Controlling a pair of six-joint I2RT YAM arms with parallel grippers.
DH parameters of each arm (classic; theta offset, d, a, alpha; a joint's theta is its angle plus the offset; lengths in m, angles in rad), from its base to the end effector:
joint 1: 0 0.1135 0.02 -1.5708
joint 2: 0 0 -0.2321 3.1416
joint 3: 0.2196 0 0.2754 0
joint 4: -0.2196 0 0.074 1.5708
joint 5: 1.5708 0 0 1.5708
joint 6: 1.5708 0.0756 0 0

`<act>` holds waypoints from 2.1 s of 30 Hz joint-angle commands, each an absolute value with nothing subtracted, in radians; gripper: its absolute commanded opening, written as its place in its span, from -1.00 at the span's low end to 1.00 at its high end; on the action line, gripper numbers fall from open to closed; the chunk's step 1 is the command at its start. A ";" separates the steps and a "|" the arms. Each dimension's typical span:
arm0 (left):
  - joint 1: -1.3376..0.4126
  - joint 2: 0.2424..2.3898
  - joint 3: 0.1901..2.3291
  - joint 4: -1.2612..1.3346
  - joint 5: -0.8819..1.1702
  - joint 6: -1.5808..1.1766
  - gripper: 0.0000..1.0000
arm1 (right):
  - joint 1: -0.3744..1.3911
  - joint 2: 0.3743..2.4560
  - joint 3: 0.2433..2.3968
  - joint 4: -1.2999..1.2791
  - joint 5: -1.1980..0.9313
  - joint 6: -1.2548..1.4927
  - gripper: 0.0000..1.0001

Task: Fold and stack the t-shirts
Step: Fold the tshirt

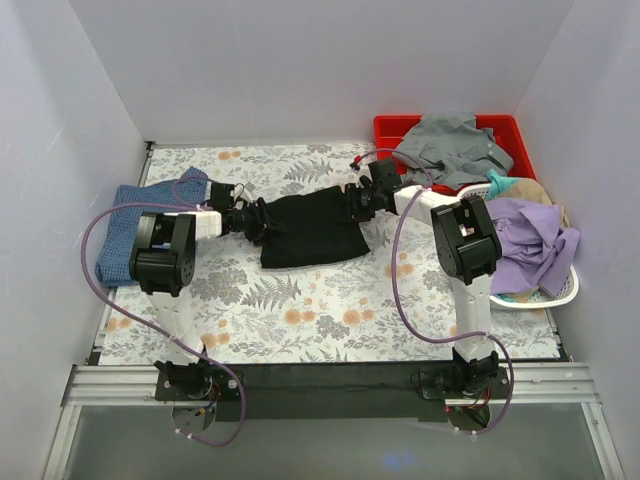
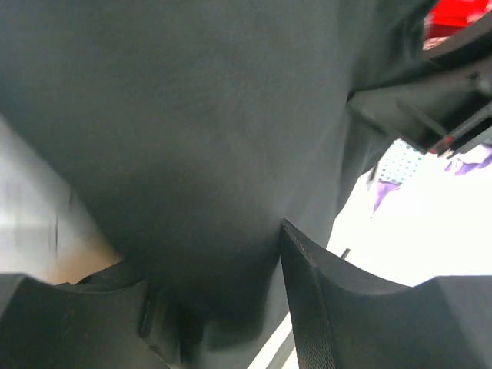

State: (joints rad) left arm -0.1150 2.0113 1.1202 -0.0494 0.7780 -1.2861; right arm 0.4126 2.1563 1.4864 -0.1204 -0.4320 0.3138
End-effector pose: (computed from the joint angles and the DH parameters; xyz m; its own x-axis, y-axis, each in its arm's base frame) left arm 0.4011 -0.0998 0.0488 -0.6982 -0.6075 0.3786 -0.6318 0.2744 -0.7249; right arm 0.4422 0.2281 0.0857 -0.8149 -0.0507 -0.5774 -0.4021 0.7669 0.5002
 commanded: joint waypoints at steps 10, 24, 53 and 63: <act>-0.124 1.813 1.121 -0.176 0.451 -1.227 -0.12 | 0.411 1.955 1.391 -0.271 -0.283 0.124 0.97; -0.121 1.687 1.183 -0.207 0.354 -1.203 -0.12 | 0.407 2.008 1.586 -0.270 -0.238 0.109 0.94; -0.121 1.819 1.249 -0.169 0.442 -1.190 -0.12 | 0.405 2.272 1.716 -0.331 -0.452 0.179 0.89; -0.123 1.832 1.247 -0.178 0.449 -1.183 -0.12 | 0.379 2.326 1.706 -0.237 -0.762 0.270 -0.97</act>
State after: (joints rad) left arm -0.1219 1.8297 1.2221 -0.1791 0.4343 -1.2041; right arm 0.3866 2.3100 1.7229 -0.2691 -0.6083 0.2260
